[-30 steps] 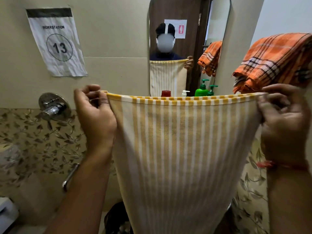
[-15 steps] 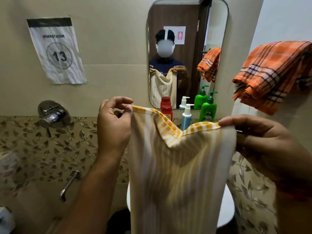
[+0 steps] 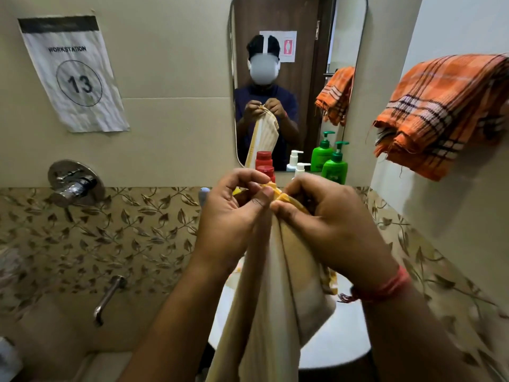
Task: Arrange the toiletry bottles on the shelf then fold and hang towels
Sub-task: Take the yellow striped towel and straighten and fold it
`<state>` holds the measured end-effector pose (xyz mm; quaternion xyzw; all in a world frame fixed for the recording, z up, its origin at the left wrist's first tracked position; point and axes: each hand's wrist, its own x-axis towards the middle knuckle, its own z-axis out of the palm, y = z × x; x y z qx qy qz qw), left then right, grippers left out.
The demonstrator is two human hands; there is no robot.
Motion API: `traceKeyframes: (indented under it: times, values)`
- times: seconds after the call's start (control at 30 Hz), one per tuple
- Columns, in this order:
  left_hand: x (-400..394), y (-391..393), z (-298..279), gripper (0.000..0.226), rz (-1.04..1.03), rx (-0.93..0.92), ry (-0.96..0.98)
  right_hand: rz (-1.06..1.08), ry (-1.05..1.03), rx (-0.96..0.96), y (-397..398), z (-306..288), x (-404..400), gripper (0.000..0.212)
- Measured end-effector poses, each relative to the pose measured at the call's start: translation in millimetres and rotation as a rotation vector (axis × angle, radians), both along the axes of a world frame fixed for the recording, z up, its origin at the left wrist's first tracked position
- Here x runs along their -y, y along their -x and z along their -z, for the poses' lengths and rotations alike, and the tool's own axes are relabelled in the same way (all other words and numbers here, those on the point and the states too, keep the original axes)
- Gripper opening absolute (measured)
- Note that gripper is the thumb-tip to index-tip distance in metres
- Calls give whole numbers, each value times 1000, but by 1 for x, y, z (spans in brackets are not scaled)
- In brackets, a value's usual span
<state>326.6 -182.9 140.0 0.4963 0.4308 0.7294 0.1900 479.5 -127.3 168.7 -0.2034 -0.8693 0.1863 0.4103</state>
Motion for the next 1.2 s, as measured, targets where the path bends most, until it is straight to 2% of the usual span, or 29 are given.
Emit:
traceKeyframes:
  times: [0.1, 0.4, 0.57, 0.67, 0.77, 0.83, 1.0, 1.1, 1.17, 1.2]
  values:
    - [-1, 0, 8, 23, 92, 84, 4, 77, -14, -33, 10, 6, -3, 20]
    - [-1, -2, 19, 41, 150, 241, 78, 143, -98, -46, 21, 12, 2, 20]
    - [6, -2, 22, 24, 294, 372, 69, 149, -85, -14, 21, 11, -2, 23]
    - [8, 0, 22, 24, 365, 382, 48, 185, -119, -9, 24, 15, -1, 24]
    - [5, 2, 24, 22, 245, 299, 70, 212, -143, -17, 27, 20, 3, 32]
    - [2, 5, 28, 21, 193, 325, 82, 187, -116, -13, 28, 24, 4, 33]
    - [-6, 16, 34, 20, 90, 367, 89, 24, 80, 39, 21, 34, 3, 32]
    - [-8, 25, 32, 25, -35, 319, 29, -47, 200, 126, 6, 42, -2, 20]
    - [-8, 29, 32, 33, -116, 275, 6, -40, 173, 227, -4, 46, -5, 10]
    - [-9, 29, 32, 35, -143, 256, 5, -32, 140, 291, -8, 47, -6, 11]
